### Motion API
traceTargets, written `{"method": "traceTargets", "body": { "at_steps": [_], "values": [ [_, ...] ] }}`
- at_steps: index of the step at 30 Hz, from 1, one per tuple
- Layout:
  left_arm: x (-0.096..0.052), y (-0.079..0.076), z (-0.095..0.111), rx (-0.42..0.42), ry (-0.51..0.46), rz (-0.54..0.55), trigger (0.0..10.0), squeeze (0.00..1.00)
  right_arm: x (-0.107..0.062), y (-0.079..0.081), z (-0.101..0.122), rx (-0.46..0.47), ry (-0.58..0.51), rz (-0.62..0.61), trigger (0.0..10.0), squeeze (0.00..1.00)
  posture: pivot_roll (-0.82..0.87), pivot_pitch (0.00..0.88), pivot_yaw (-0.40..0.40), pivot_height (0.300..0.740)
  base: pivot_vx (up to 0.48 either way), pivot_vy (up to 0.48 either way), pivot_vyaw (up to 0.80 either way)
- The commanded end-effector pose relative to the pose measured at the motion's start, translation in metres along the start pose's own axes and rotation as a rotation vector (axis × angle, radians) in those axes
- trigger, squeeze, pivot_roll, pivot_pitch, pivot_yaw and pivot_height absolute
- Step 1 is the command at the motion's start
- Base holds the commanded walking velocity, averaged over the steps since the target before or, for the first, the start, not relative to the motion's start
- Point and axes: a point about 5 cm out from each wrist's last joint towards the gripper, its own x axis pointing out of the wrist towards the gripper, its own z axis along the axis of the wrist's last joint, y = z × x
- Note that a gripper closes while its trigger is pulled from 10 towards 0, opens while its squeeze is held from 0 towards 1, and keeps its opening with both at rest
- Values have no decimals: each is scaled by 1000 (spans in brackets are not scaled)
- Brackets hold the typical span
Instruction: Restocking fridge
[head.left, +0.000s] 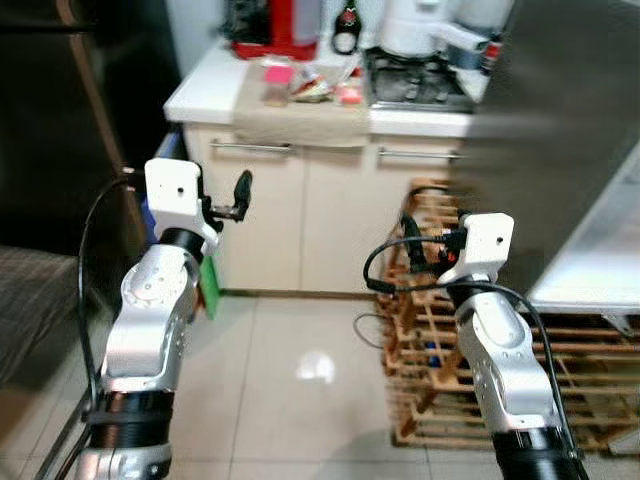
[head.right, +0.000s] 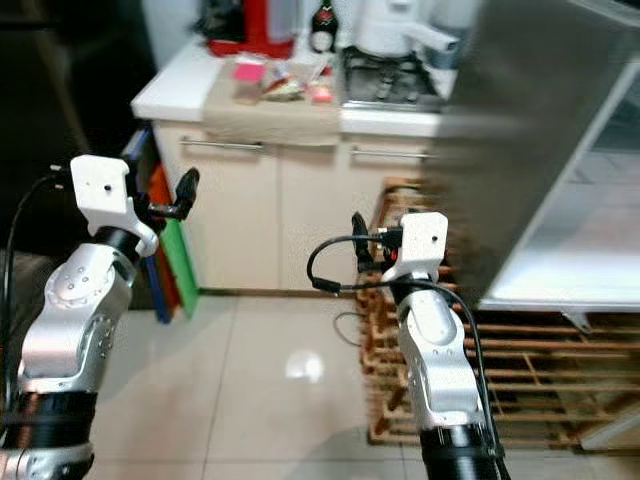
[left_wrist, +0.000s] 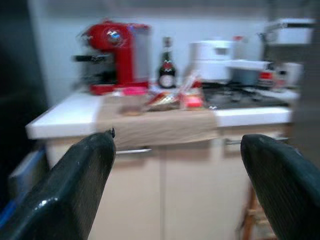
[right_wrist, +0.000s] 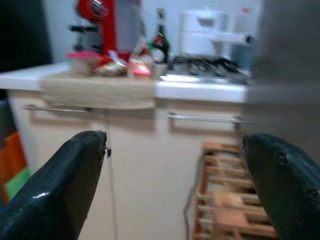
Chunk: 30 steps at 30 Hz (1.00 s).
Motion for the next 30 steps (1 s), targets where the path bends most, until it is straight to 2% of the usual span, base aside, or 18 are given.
{"method": "traceTargets", "body": {
  "at_steps": [1,20,30],
  "values": [
    [2,5,2,10,-8,11,10000,0,3,1,1,-3,-7,0,10000,47,3,0,0,740,446,0,0],
    [9,8,2,-12,-10,36,10000,0,7,5,-1,-2,-5,19,10000,43,4,0,0,740,446,0,0],
    [10,3,4,-30,-24,37,10000,0,6,5,-2,-1,-3,27,10000,39,0,0,-9,740,442,0,0]
  ]
}}
